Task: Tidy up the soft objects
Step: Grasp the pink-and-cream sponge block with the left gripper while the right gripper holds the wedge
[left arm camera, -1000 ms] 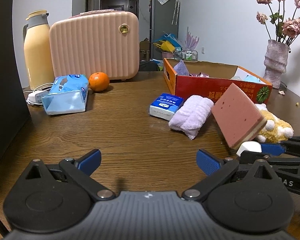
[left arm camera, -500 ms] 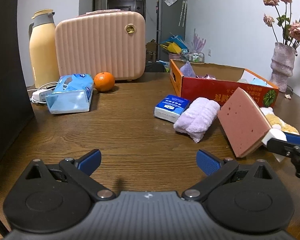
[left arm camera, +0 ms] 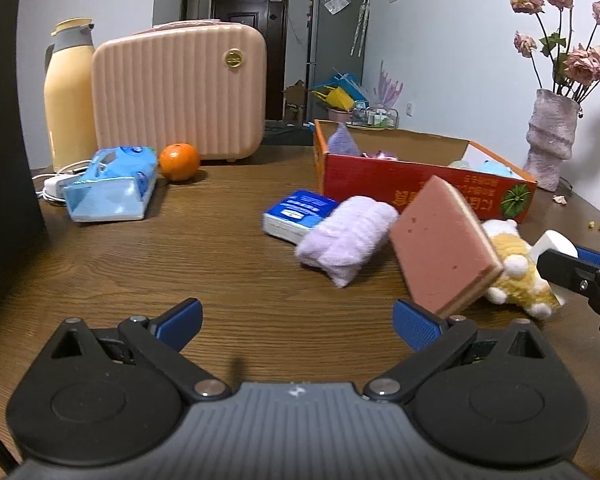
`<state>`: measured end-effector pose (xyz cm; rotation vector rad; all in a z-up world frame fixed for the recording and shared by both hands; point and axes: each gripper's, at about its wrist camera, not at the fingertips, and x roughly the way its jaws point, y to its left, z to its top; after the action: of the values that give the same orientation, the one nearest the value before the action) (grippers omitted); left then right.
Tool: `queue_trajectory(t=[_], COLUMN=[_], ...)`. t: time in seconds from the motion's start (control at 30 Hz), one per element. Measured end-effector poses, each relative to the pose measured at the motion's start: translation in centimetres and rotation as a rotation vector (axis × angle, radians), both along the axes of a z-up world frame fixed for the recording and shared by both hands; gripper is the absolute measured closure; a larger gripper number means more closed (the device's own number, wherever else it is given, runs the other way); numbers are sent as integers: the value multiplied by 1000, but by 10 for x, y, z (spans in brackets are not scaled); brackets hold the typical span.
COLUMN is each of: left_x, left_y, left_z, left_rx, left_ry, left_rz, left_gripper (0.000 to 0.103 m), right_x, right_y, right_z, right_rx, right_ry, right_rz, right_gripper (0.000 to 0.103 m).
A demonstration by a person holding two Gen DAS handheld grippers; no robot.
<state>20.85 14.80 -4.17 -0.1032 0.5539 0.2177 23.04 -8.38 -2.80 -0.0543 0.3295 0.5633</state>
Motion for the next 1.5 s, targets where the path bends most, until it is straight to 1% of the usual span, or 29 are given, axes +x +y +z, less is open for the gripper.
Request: queue_trajectory(t=[0.17,0.4,0.53,0.8,0.97,1.17,1.27,1.3,1.37,1.43,1.47,1.5], left_x=[5,11,12,27,41,62,72,75,79,83,85,86], left_y=[-19,-50,-63,-87,-105,-118,-120,-120,-121,-120,-119,-118], left_z=[-1,1,4,4,0,-7,-11,-11,-13,-14,-14,-15], left_rx=[-18,9,9,31,89,192,209,215,228,225,221,215], left_ry=[-3,-34,-76,-82,-65,-36,-16,-14,-11,-5,1,10], left_rz=[-16,-44,-48,-52,-47,-2,-5,-5,-4,-11,-16,-22], left_gripper=[0,0,0,0,0,0,0,1,8,18,22,29], right_x=[6,14,19,27,30,33,34,35,35,36,36,37], right_y=[-16,-37,-47,-65,-72,-76,-77,-77,-76,-75,-75,-75], right_z=[1,1,1,0,0,-1,-2,-2,-3,-4,-4,-5], right_rx=[20,38,42,43,45,42,38,37,33,29,26,24], right_ry=[0,-1,-2,2,2,8,11,12,14,18,20,22], right_rz=[-27,-65,-85,-116,-129,-139,-141,-141,-143,-146,-148,-149], right_gripper=[79,78,78,78,78,77,77,77,77,77,77,77])
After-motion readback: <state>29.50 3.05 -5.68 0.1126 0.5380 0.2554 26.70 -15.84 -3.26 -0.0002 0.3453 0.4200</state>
